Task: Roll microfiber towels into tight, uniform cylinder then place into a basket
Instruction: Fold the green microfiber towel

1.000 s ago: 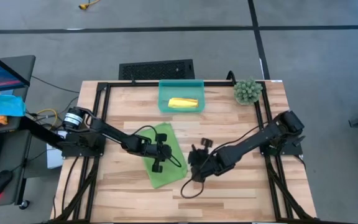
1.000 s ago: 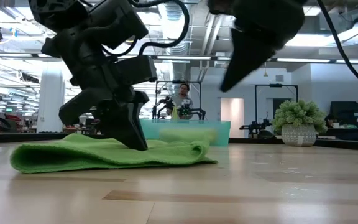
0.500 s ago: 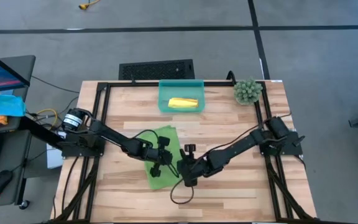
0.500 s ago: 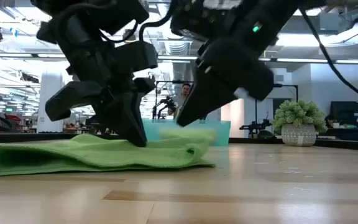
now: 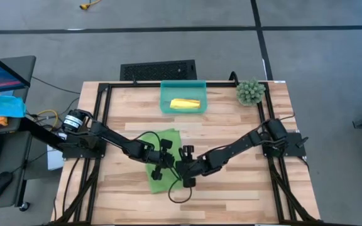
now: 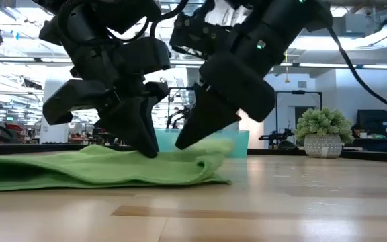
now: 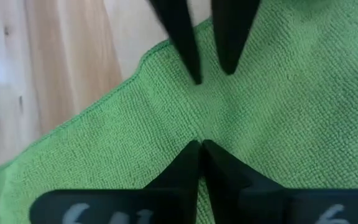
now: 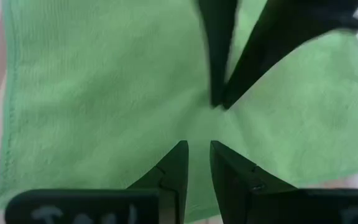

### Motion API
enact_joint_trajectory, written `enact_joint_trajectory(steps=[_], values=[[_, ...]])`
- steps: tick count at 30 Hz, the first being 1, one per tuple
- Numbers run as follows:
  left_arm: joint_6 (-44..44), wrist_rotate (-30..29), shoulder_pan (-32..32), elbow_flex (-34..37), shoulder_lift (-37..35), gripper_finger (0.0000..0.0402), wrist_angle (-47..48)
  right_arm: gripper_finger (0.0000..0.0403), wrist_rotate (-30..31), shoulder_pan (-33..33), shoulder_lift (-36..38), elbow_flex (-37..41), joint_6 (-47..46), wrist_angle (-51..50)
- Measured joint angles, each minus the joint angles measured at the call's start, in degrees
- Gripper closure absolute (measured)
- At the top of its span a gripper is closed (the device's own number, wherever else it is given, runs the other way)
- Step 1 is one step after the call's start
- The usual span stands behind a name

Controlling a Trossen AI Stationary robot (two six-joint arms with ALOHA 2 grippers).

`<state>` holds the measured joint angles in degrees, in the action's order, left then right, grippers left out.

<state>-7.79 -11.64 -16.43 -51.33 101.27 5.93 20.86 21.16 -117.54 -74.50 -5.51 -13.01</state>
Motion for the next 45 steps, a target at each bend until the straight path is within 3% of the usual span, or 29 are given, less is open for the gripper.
enact_joint_trajectory(steps=[9, 15, 23, 30, 34, 40, 45], values=[[0.70, -2.62, -0.02, -0.07, 0.00, 0.0295, 0.40, 0.0313, -0.04, -1.13, -1.82, -0.06, -0.47, 0.65], [2.11, -4.27, -0.05, -3.07, 0.00, 0.0258, 11.34, 0.0313, 0.49, -1.03, -3.44, -0.14, -0.61, -0.97], [8.49, -10.90, -2.53, -8.53, -0.02, 0.0259, 26.92, 0.0313, 0.02, -1.39, -2.49, -0.15, -4.62, -6.11], [19.57, -11.60, -8.23, -8.76, -0.02, 0.0260, 35.95, 0.0313, 0.61, 0.16, -2.40, -1.75, -17.85, -15.98], [24.93, -13.05, -12.42, -7.68, -0.02, 0.0260, 37.01, 0.0313, 0.91, 1.58, -2.45, -1.78, -21.05, -16.87], [28.64, -23.58, -14.21, -4.93, -0.02, 0.0261, 36.78, 0.0313, -0.18, 3.48, -2.62, -3.07, -27.79, -17.19], [30.61, -22.62, -12.66, -3.89, -0.02, 0.0261, 36.74, 0.0313, -0.89, 5.70, -2.75, -3.65, -36.48, -16.45]])
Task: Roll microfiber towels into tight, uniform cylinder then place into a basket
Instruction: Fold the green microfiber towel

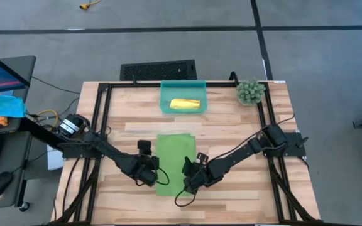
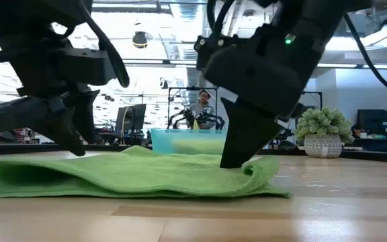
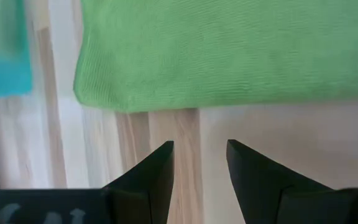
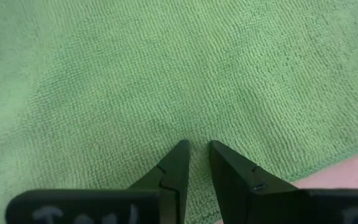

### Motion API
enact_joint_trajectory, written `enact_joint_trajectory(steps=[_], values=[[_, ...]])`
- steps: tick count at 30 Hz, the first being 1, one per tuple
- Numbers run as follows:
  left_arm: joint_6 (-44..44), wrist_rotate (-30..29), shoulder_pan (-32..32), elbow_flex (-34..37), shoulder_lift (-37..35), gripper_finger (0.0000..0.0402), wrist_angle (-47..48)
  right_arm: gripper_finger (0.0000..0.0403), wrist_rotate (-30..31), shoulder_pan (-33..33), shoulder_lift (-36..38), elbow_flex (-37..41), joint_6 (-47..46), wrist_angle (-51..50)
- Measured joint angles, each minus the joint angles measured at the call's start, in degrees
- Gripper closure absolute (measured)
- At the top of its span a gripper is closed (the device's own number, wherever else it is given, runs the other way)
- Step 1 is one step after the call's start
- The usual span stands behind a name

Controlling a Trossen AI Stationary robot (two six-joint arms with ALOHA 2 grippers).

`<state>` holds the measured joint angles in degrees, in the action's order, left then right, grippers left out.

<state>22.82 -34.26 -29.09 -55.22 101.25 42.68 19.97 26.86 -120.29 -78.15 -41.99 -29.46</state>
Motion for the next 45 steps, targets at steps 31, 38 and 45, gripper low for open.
enact_joint_trajectory(steps=[31, 38, 45], values=[[-3.56, -0.58, -15.55, -4.53, -3.80, 0.0261, -15.46, 0.0313, 17.92, 13.73, 9.54, -2.34, 19.50, -3.98], [-4.82, -0.85, -17.08, -5.23, -2.94, 0.0260, -22.05, 0.0313, 18.92, 16.68, 9.42, -2.34, 23.14, -0.01], [-5.49, 4.27, -17.08, -5.18, 1.07, 0.0260, -24.06, 0.0289, 11.17, 14.95, 9.40, -2.34, 26.99, 1.12]])
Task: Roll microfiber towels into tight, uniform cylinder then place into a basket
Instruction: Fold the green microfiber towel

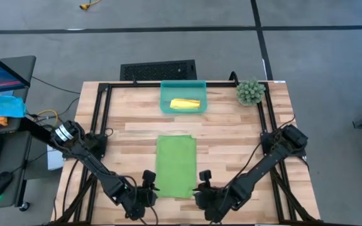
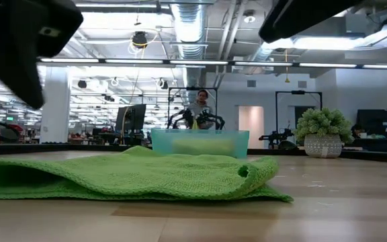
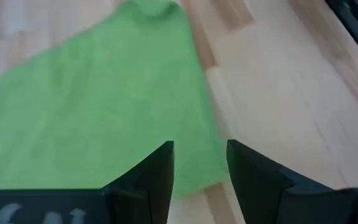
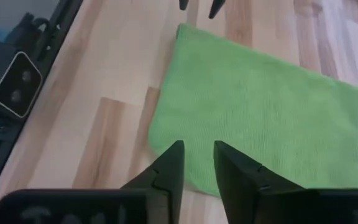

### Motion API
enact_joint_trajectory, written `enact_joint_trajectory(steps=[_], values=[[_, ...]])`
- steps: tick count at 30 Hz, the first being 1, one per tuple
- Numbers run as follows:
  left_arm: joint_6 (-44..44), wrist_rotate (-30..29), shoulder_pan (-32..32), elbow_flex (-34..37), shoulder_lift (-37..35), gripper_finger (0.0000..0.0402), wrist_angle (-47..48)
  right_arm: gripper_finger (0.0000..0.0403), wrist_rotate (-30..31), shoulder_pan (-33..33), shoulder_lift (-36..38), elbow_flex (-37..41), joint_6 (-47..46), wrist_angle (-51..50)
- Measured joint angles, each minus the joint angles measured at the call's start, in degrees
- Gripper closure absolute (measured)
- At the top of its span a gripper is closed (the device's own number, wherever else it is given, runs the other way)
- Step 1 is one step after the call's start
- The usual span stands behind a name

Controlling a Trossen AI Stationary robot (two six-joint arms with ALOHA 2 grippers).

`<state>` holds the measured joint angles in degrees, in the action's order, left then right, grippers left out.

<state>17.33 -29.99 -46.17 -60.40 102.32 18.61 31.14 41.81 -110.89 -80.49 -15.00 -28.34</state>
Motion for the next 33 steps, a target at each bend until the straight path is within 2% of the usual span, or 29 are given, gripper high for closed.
enact_joint_trajectory(steps=[5, 9, 12, 23, 29, 33], values=[[1.14, 1.30, -0.08, 0.00, 0.04, 0.0260, -0.87, 0.0240, -3.18, -1.66, 0.00, 0.01, 2.71, 0.90], [0.53, 2.30, 0.10, -0.06, 1.01, 0.0260, -3.72, 0.0205, -7.22, -2.79, 0.00, 2.40, 5.88, 7.17], [0.26, 3.79, 0.25, 0.02, 2.82, 0.0260, -3.27, 0.0189, -7.63, -2.92, -0.04, 3.68, 7.82, 8.47], [-0.02, 2.10, 1.80, 0.08, 5.23, 0.0260, -2.48, 0.0185, -12.02, -4.94, -0.04, 9.93, 8.49, 17.00], [1.03, 2.70, 3.17, -0.04, 7.39, 0.0260, -2.63, 0.0185, -14.91, -5.91, -0.01, 14.02, 8.10, 24.68], [2.81, 3.10, 3.43, -0.09, 7.41, 0.0260, -2.10, 0.0186, -16.16, -5.96, -0.03, 15.72, 8.00, 25.72]])
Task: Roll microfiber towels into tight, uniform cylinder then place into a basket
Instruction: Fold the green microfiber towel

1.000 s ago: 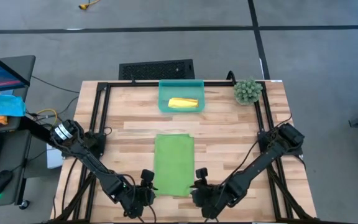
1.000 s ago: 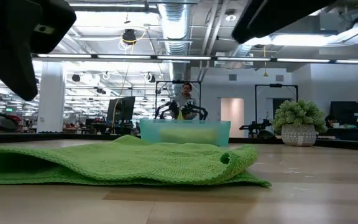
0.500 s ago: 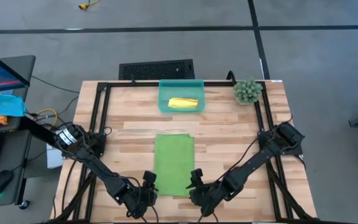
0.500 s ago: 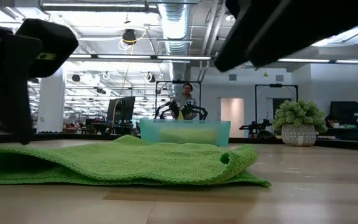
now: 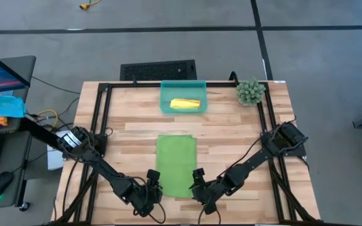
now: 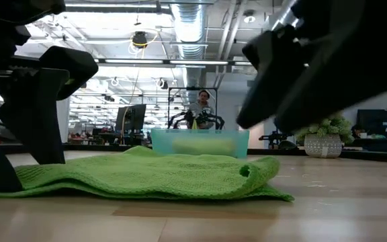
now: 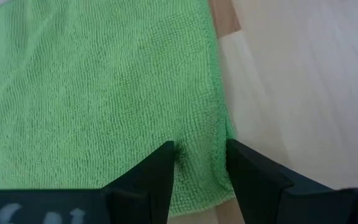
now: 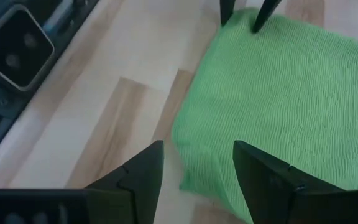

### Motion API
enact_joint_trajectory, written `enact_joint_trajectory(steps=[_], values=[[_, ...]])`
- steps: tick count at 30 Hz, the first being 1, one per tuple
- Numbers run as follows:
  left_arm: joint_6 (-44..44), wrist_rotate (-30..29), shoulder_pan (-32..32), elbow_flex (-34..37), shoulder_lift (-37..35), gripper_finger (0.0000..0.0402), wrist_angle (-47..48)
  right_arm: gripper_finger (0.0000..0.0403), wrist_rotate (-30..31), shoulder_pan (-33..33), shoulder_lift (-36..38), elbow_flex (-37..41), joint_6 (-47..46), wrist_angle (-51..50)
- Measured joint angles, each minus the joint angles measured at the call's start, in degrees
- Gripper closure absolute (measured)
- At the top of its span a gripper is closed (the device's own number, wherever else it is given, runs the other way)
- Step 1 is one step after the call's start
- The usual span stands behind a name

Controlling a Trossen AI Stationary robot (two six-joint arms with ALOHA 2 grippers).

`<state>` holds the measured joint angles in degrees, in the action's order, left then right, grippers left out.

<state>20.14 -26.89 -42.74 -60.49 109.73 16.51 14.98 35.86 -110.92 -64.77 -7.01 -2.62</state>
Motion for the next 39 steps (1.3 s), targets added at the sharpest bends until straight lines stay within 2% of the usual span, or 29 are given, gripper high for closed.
enact_joint_trajectory(steps=[7, 8, 18, 22, 30, 36, 39], values=[[4.56, 0.61, 0.29, 0.00, 0.00, 0.0269, 0.33, 0.0186, -1.27, -0.65, -4.79, -0.80, 1.00, 3.42], [5.31, 0.58, 0.39, 0.02, 0.00, 0.0275, 0.26, 0.0186, -0.99, -0.75, -4.93, -0.50, 1.26, 1.54], [5.84, 0.72, 0.64, 0.09, 0.11, 0.0375, 0.78, 0.0196, -3.14, -2.50, -6.44, -0.96, -2.30, 0.50], [6.11, 0.62, 0.63, 0.11, 0.11, 0.0396, 0.50, 0.0242, -3.12, -2.79, -6.49, -0.90, -2.97, 0.19], [8.29, 0.08, 0.37, 0.13, 0.13, 0.0397, 0.46, 0.0386, -2.70, -3.63, -6.24, -0.85, -3.02, -0.34], [7.37, 0.24, -0.18, -2.20, 0.15, 0.0399, 4.04, 0.0374, -2.67, -2.40, -6.09, -2.72, -3.23, -1.79], [6.59, 0.34, -0.56, -5.14, 0.15, 0.0399, 7.72, 0.0384, -2.96, -1.48, -5.96, -5.37, -3.21, -3.18]])
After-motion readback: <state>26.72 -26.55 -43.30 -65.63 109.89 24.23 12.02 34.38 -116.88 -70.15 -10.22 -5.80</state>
